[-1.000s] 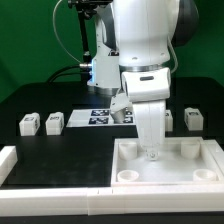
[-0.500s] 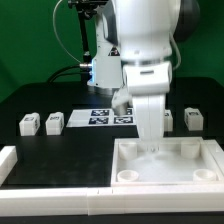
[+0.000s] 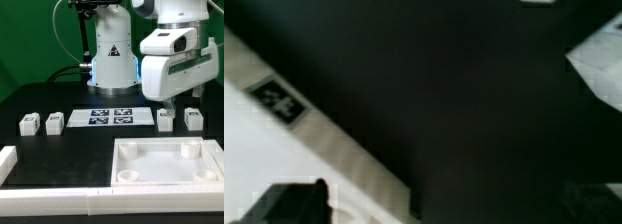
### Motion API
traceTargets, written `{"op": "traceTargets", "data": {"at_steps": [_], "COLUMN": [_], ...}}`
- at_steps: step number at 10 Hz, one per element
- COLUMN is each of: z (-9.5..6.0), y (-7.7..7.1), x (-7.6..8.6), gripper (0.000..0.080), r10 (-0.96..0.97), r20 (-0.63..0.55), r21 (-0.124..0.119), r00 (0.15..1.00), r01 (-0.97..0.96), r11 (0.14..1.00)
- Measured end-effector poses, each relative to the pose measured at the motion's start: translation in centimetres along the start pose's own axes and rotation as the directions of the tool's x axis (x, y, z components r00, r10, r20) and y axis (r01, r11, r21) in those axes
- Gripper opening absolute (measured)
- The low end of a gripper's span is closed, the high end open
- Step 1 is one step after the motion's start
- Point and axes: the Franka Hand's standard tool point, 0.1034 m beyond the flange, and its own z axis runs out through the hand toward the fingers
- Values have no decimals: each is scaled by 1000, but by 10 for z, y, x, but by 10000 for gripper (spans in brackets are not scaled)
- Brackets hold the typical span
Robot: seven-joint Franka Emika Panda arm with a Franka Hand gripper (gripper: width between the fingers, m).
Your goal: Assemble one leg
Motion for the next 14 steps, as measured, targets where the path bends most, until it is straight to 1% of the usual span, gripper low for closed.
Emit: {"op": "traceTargets", "data": {"at_steps": [1, 2, 3, 5, 6, 7, 8, 9, 10, 11, 12, 13, 14], "z": [3, 3, 3, 4, 5, 10, 15, 19, 24, 25, 21, 17, 16], "y": [-13, -24, -27, -29, -33, -39, -41, -43, -50, -53, -58, -58, -58], "x": [5, 12, 12, 13, 12, 8, -3, -9, -19, -19, -18, -11, -5], "gripper": [649, 649, 649, 649, 649, 649, 649, 649, 649, 649, 649, 649, 649], "r10": [143, 335, 402, 598, 647, 647, 656, 658, 651, 654, 625, 591, 554], "r20": [5, 4, 6, 14, 24, 46, 102, 125, 223, 306, 432, 526, 600], "r21": [4, 7, 17, 35, 38, 34, 26, 22, 4, -3, -19, -27, -30], "r00": [990, 942, 916, 801, 762, 761, 748, 743, 726, 692, 650, 612, 577], "r01": [-143, -335, -402, -598, -647, -649, -661, -665, -668, -686, -687, -682, -675], "r11": [990, 942, 916, 801, 761, 760, 750, 747, 744, 728, 727, 730, 737]}}
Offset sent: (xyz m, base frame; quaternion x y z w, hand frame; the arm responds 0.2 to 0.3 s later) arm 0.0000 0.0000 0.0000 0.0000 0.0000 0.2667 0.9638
